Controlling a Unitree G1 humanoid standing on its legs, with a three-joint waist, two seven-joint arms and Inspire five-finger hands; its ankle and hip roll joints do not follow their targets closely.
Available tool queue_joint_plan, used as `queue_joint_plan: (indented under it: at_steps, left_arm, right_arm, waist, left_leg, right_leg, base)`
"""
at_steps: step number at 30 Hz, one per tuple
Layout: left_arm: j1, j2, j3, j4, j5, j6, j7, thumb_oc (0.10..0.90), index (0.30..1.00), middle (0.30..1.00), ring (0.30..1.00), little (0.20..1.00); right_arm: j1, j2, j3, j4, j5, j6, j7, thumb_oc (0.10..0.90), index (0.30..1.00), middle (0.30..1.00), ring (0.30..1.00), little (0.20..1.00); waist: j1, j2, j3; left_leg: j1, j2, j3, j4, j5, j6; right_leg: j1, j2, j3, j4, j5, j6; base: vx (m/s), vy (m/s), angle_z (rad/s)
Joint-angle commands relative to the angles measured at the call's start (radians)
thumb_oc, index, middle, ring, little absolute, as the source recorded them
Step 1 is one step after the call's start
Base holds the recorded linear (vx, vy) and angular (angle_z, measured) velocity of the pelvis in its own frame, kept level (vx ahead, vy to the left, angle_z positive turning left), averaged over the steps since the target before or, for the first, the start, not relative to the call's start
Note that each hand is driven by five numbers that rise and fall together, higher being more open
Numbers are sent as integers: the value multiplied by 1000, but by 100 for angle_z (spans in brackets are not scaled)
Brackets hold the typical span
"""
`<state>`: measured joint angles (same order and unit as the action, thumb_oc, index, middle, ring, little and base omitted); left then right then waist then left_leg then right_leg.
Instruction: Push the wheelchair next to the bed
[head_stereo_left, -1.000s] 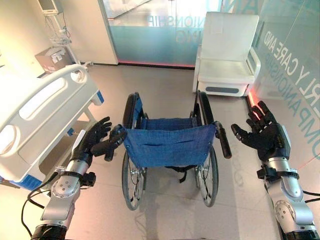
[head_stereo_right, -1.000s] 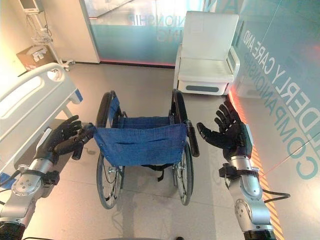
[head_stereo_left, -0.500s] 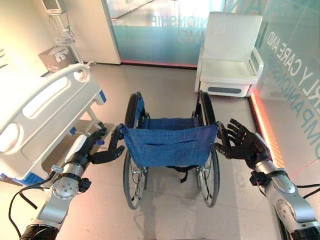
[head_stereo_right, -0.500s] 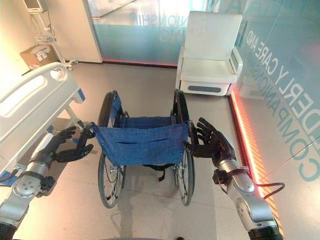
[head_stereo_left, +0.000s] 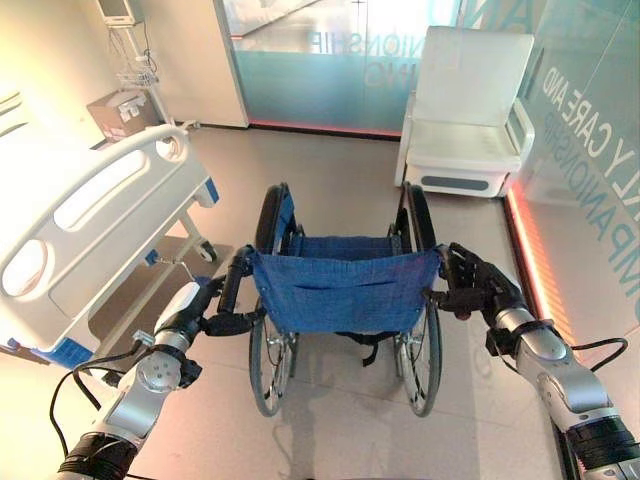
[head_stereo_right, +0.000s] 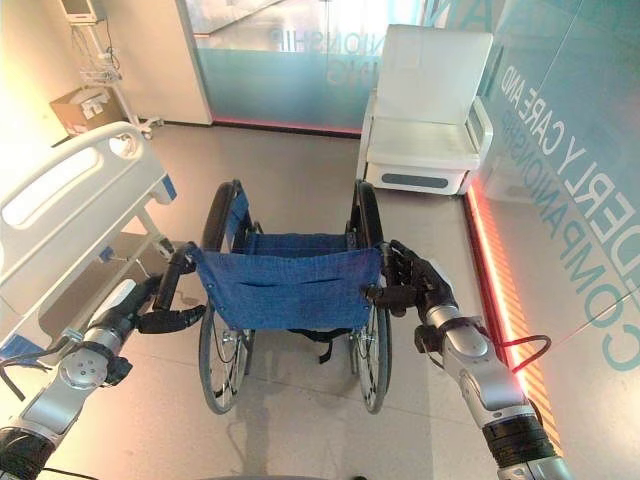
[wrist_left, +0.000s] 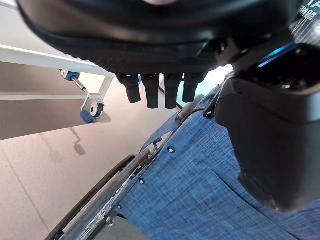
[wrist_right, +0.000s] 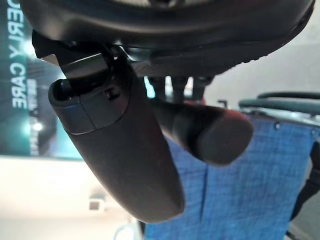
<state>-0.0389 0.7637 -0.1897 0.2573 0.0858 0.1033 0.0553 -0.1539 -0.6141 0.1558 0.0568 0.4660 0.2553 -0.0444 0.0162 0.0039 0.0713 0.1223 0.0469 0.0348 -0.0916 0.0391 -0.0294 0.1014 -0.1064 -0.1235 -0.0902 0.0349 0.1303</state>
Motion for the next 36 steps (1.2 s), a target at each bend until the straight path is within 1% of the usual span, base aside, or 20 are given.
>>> queue_joint_plan:
  at_steps: [1, 2, 7, 9, 10, 14, 15, 16, 20, 21, 23, 25, 27, 29, 30, 35, 36]
  left_arm:
    - [-203, 71, 15, 53, 24, -24, 68, 800, 900, 900, 900, 900]
    - [-223, 73, 7, 68, 29, -12, 56, 800, 900, 900, 900, 900]
    - [-285, 111, -21, 105, 12, 7, 37, 800, 900, 900, 900, 900]
    - [-306, 120, -31, 119, 1, 8, 36, 800, 900, 900, 900, 900]
    - [-332, 126, -42, 133, -6, 13, 33, 800, 900, 900, 900, 900]
    - [-383, 133, -70, 148, -13, 33, 23, 800, 900, 900, 900, 900]
    - [-400, 136, -78, 150, -14, 49, 12, 800, 900, 900, 900, 900]
    - [-404, 137, -80, 151, -15, 52, 9, 800, 900, 900, 900, 900]
    - [-463, 163, -105, 168, -40, 89, -37, 800, 900, 900, 900, 900]
    - [-485, 174, -116, 169, -34, 96, -52, 800, 900, 900, 900, 900]
    - [-506, 188, -126, 161, -34, 93, -67, 800, 900, 900, 900, 900]
    - [-527, 206, -129, 120, -40, 98, -100, 800, 900, 900, 900, 900]
    - [-527, 218, -119, 65, -22, 110, -130, 800, 900, 900, 900, 900]
    - [-524, 227, -107, 10, -16, 131, -149, 800, 900, 900, 900, 900]
    - [-513, 237, -89, -54, 0, 155, -167, 800, 900, 900, 900, 900]
    - [-481, 259, -31, -165, 34, 177, -185, 800, 900, 900, 900, 900]
    - [-478, 270, -19, -184, 29, 171, -181, 800, 900, 900, 900, 900]
  right_arm:
    - [-167, -46, 31, -8, -53, -21, -18, 800, 900, 900, 900, 900]
    - [-187, -50, 47, 13, -77, 24, -3, 800, 900, 900, 900, 900]
    - [-254, -109, 99, 75, -143, 151, 54, 800, 900, 900, 900, 900]
    - [-279, -120, 116, 92, -147, 173, 55, 800, 900, 900, 900, 900]
    - [-313, -126, 135, 116, -151, 198, 42, 800, 900, 900, 900, 900]
    - [-369, -119, 167, 162, -151, 241, 20, 800, 900, 900, 900, 900]
    - [-387, -117, 175, 173, -161, 262, 19, 800, 900, 900, 900, 900]
    - [-392, -117, 177, 176, -163, 266, 19, 800, 900, 900, 900, 900]
    - [-455, -114, 217, 211, -184, 324, 24, 800, 900, 900, 900, 900]
    - [-475, -114, 230, 217, -188, 341, 22, 800, 900, 900, 900, 900]
    - [-491, -114, 240, 222, -190, 354, 19, 800, 900, 900, 900, 900]
    - [-504, -113, 244, 221, -196, 377, 18, 800, 900, 900, 900, 900]
    - [-500, -110, 240, 225, -218, 383, 27, 800, 900, 900, 900, 900]
    - [-497, -110, 239, 218, -233, 400, 36, 800, 900, 900, 900, 900]
    - [-490, -110, 233, 210, -254, 420, 50, 800, 900, 900, 900, 900]
    - [-473, -109, 223, 212, -295, 446, 83, 800, 900, 900, 900, 900]
    - [-476, -107, 226, 219, -300, 449, 87, 800, 900, 900, 900, 900]
  waist:
    - [-2, -20, -31]
    - [-2, -21, -32]
    - [-5, -26, -34]
    - [-5, -28, -33]
    - [-5, -29, -34]
    - [-2, -29, -31]
    - [-1, -28, -30]
    - [-1, -28, -30]
    - [3, -25, -30]
    - [4, -24, -30]
    - [6, -24, -29]
    - [9, -22, -28]
    - [14, -20, -27]
    - [17, -20, -26]
    - [23, -20, -26]
    - [35, -20, -28]
    - [39, -20, -29]
  left_leg:
    - [-17, -110, -23, 4, -31, 71]
    - [-18, -111, -23, 4, -31, 70]
    - [-19, -110, -22, 4, -30, 66]
    - [-19, -110, -22, 4, -29, 66]
    - [-18, -110, -22, 4, -29, 65]
    - [-16, -111, -25, 4, -31, 66]
    - [-16, -112, -27, 4, -31, 66]
    - [-15, -112, -28, 4, -31, 66]
    - [-15, -113, -30, 4, -32, 65]
    - [-15, -113, -30, 4, -32, 65]
    - [-15, -113, -30, 4, -32, 64]
    - [-16, -114, -32, 4, -33, 66]
    - [-18, -115, -36, 4, -33, 67]
    - [-25, -117, -38, 4, -24, 69]
    - [-26, -118, -43, 4, -24, 69]
    - [-27, -120, -52, 4, -25, 69]
    - [-26, -120, -54, 4, -25, 69]
  right_leg:
    - [12, 64, -3, 5, 26, -58]
    - [12, 64, -1, 6, 25, -58]
    - [12, 65, -2, 7, 25, -57]
    - [13, 65, -3, 7, 25, -58]
    - [15, 66, -2, 6, 25, -59]
    - [17, 67, 0, 7, 24, -61]
    - [17, 67, 2, 7, 24, -61]
    - [17, 67, 2, 7, 24, -61]
    - [18, 67, 3, 6, 23, -61]
    - [18, 67, 3, 7, 23, -61]
    - [18, 67, 4, 7, 22, -61]
    - [18, 67, 6, 8, 21, -62]
    - [17, 68, 7, 8, 19, -63]
    - [10, 68, 7, 10, 25, -65]
    - [11, 69, 5, 10, 23, -66]
    - [16, 69, -2, 7, 19, -67]
    - [17, 68, -5, 7, 17, -67]
  base:
    - [0, 0, 0]
    - [0, 0, 0]
    - [0, 0, 0]
    - [0, 0, 0]
    - [0, 0, 0]
    - [0, 0, 0]
    - [0, 0, 0]
    - [0, 0, 0]
    - [0, 0, 0]
    - [0, 0, 0]
    - [0, 0, 0]
    - [0, 0, 0]
    - [-22, -1, 0]
    - [-44, -1, 1]
    - [0, 0, 0]
    - [-15, -8, 5]
    - [-8, -6, 9]
